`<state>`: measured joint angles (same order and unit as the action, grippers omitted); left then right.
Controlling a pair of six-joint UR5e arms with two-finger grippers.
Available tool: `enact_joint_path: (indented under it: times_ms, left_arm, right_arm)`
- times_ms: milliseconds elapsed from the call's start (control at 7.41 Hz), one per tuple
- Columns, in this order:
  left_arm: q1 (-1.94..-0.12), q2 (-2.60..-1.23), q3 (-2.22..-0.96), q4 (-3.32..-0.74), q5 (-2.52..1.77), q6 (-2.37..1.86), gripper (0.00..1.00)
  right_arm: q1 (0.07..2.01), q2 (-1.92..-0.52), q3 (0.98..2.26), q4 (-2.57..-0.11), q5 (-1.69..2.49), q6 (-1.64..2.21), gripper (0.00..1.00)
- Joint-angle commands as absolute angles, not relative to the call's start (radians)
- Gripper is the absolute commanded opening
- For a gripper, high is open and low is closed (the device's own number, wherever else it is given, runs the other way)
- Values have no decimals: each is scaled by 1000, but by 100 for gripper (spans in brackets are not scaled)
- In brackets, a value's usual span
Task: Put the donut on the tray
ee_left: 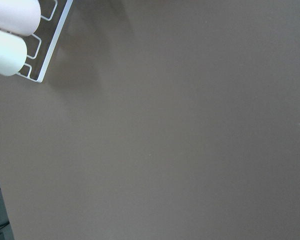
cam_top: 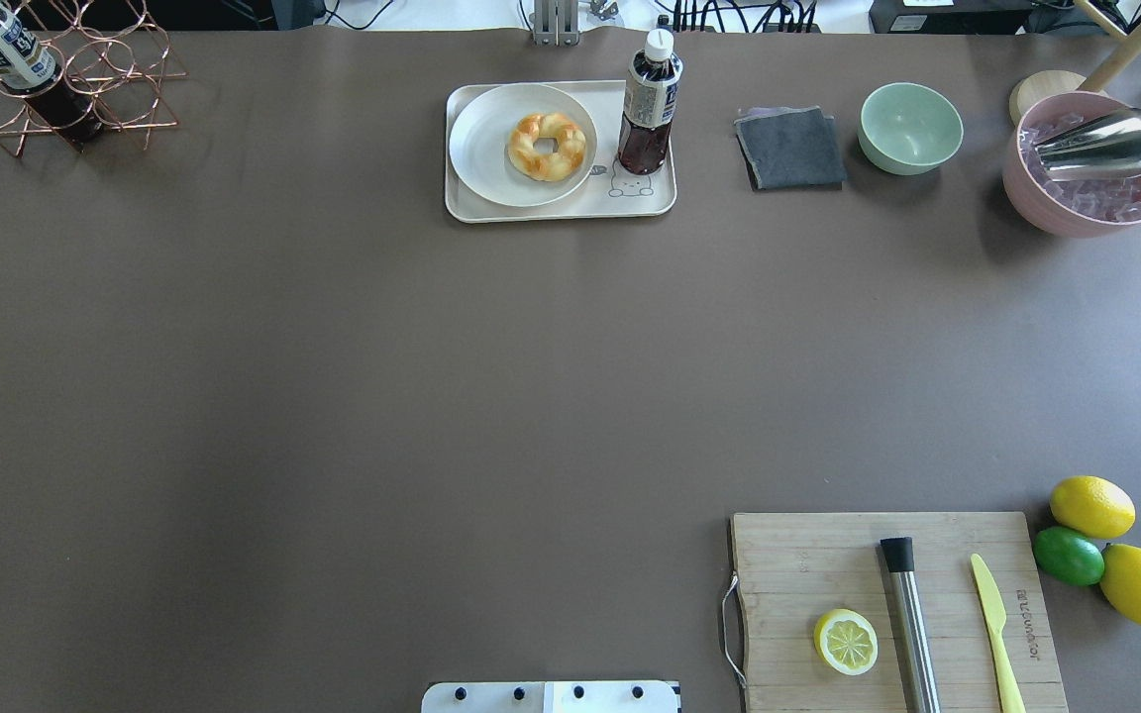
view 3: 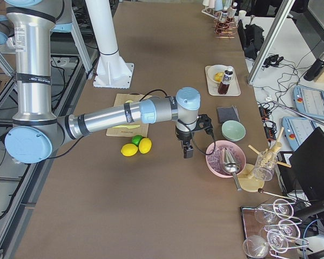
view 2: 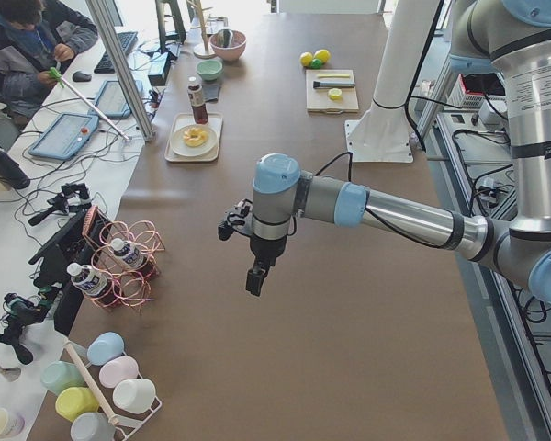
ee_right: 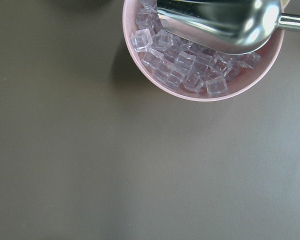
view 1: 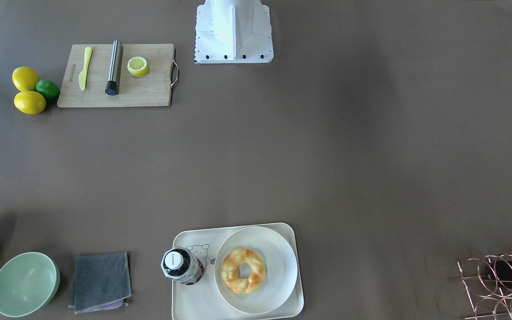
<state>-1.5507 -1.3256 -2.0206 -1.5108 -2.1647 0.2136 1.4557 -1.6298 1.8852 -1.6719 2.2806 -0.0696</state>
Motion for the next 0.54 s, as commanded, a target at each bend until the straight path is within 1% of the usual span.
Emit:
enact_joint_path:
  times_ms: [0,405]
  left_arm:
    - [-1568,-1220,-1996,-1680,-2164,235,97]
    - [-1569,-1216,-1997,-1690,-2166,235,97]
  right_arm:
    - [1485,-1675,1890,-1671,2279,-58,100]
    - [1486,-1671,1908,-1669,2208,-60,100]
